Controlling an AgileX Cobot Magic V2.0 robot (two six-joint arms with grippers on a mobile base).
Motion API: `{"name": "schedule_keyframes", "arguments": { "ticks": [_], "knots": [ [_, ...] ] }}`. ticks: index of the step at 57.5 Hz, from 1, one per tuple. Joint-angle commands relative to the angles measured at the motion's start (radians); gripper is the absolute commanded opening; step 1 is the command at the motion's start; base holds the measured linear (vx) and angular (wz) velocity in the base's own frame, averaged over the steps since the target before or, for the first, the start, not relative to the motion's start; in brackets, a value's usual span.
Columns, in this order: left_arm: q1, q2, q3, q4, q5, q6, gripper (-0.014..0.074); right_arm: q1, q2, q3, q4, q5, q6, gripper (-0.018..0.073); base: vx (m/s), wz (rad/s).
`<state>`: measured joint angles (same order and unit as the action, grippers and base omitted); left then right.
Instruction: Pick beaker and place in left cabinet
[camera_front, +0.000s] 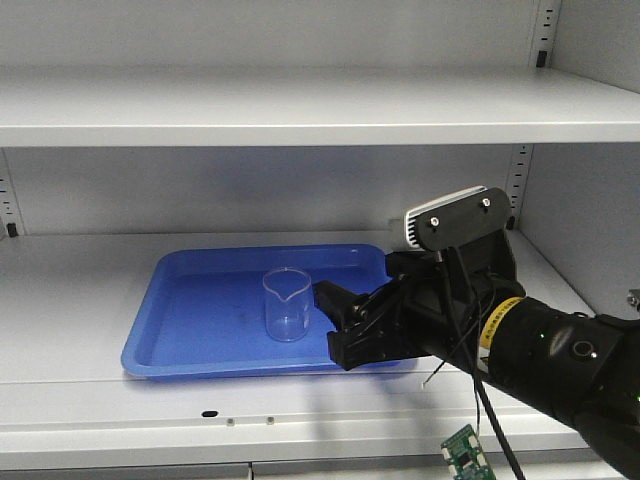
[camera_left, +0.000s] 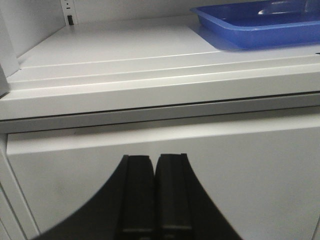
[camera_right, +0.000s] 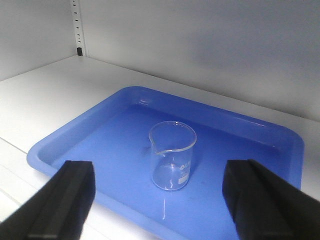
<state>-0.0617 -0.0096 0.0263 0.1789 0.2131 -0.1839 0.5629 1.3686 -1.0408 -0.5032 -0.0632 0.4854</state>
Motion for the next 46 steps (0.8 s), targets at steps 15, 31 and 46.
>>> {"name": "schedule_keyframes", "arguments": {
  "ticks": [15, 31, 46],
  "knots": [
    [-0.002, -0.019, -0.009, -0.005, -0.080, -0.003, 0.0004, -0.007, -0.039, -0.028, 0.034, 0.101, -0.040, 0.0505, 0.00, 0.00],
    [-0.002, -0.019, -0.009, -0.005, -0.080, -0.003, 0.0004, -0.010, -0.096, -0.028, 0.059, 0.254, -0.090, 0.0203, 0.00, 0.00],
    [-0.002, -0.019, -0.009, -0.005, -0.080, -0.003, 0.0004, -0.184, -0.204, -0.028, 0.213, 0.336, -0.092, -0.0011, 0.00, 0.00]
  ]
}}
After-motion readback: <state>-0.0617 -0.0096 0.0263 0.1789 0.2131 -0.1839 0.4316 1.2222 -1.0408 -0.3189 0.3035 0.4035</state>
